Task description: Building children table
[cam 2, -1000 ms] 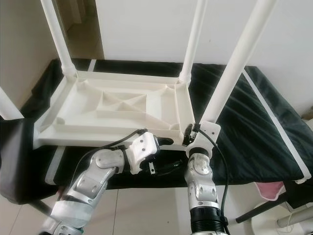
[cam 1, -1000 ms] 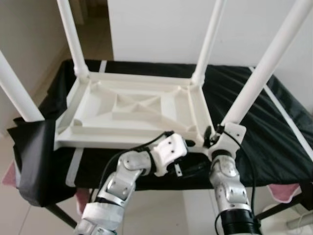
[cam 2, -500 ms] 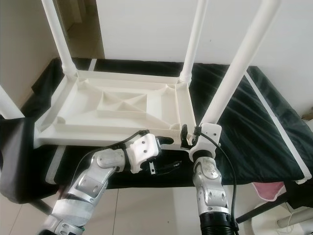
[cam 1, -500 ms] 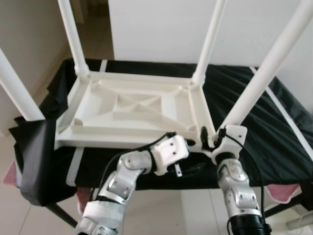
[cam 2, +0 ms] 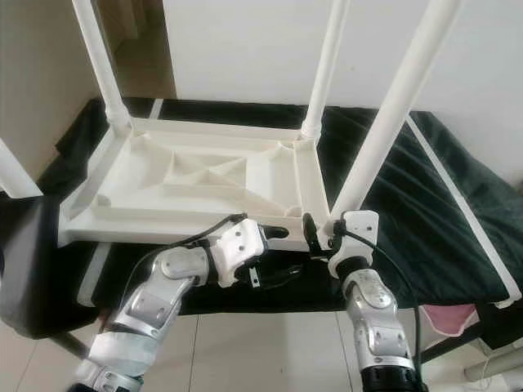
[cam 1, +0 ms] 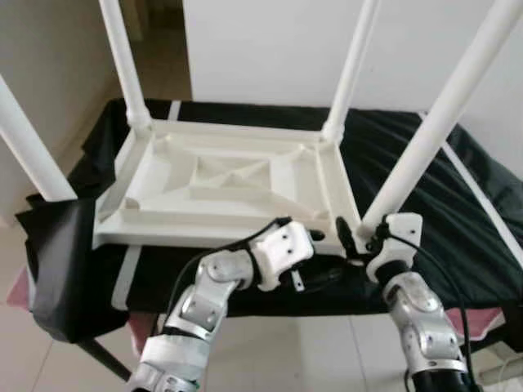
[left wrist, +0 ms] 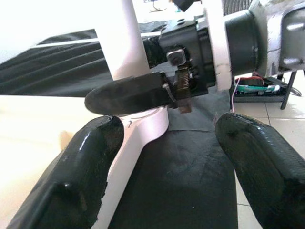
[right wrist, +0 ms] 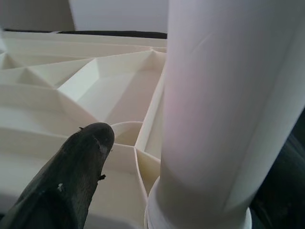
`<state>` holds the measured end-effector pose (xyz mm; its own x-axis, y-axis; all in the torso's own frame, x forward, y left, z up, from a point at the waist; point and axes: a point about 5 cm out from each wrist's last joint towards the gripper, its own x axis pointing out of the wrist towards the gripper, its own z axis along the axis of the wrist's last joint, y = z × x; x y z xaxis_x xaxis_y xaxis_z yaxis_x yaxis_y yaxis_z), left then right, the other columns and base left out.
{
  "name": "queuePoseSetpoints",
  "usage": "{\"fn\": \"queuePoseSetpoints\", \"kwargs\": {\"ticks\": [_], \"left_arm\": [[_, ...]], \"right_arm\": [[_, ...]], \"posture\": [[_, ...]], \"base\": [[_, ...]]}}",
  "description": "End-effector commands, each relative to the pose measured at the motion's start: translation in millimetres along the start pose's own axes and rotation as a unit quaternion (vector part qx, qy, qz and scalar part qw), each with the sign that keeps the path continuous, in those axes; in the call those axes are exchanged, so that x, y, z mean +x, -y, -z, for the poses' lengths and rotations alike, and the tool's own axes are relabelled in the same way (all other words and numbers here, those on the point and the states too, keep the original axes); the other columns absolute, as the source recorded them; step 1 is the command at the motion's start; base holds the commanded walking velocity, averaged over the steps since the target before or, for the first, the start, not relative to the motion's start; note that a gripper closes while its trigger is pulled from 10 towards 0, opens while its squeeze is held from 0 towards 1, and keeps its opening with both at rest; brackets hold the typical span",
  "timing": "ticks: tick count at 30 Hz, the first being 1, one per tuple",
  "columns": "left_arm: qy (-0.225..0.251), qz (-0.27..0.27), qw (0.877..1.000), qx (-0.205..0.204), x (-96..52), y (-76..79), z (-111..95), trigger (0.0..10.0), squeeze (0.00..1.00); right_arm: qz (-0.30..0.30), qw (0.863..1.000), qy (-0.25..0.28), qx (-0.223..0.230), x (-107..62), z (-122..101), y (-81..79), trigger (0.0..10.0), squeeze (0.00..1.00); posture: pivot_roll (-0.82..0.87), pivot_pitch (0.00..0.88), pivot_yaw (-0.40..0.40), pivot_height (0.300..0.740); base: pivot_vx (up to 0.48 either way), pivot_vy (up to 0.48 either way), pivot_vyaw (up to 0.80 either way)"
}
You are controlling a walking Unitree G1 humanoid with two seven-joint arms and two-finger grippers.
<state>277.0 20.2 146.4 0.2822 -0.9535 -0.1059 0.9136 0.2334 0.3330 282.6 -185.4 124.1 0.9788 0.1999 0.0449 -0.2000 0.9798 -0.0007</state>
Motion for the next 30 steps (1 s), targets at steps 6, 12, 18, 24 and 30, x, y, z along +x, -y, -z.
{"fn": "queuePoseSetpoints", "kwargs": {"ticks": [6,12,18,24,30], "left_arm": [[0.002,-0.062,0.998,-0.027,0.9,-5.2,2,10.0,0.0],[0.001,-0.059,0.998,-0.024,1.4,-5.5,1,10.0,0.0],[0.002,-0.056,0.998,-0.023,2.6,-6.1,1,10.0,0.0],[0.001,-0.056,0.998,-0.023,2.4,-6.5,0,10.0,0.0],[0.0,-0.061,0.998,-0.028,1.0,-6.6,0,10.0,0.0]], "right_arm": [[-0.088,0.996,-0.011,-0.029,1.2,-7,9.1,10.0,0.0],[-0.123,0.991,-0.025,-0.052,4.2,-6,14.9,10.0,0.0],[-0.155,0.984,-0.042,-0.078,11.6,-3,17.4,10.0,0.0],[-0.18,0.978,-0.061,-0.085,13.8,3,15.5,0.2,0.0],[-0.207,0.972,-0.083,-0.08,6.4,12,15.6,0.0,0.0]], "posture": [[-0.03,0.002,-0.049,0.74],[-0.03,0.0,-0.045,0.74],[-0.03,0.0,-0.044,0.74],[-0.02,0.0,-0.047,0.74],[-0.02,0.002,-0.05,0.74]], "base": [[0.0,0.0,0.0],[0.0,0.0,0.0],[0.0,0.0,0.0],[0.0,0.0,0.0],[0.0,0.0,0.0]]}}
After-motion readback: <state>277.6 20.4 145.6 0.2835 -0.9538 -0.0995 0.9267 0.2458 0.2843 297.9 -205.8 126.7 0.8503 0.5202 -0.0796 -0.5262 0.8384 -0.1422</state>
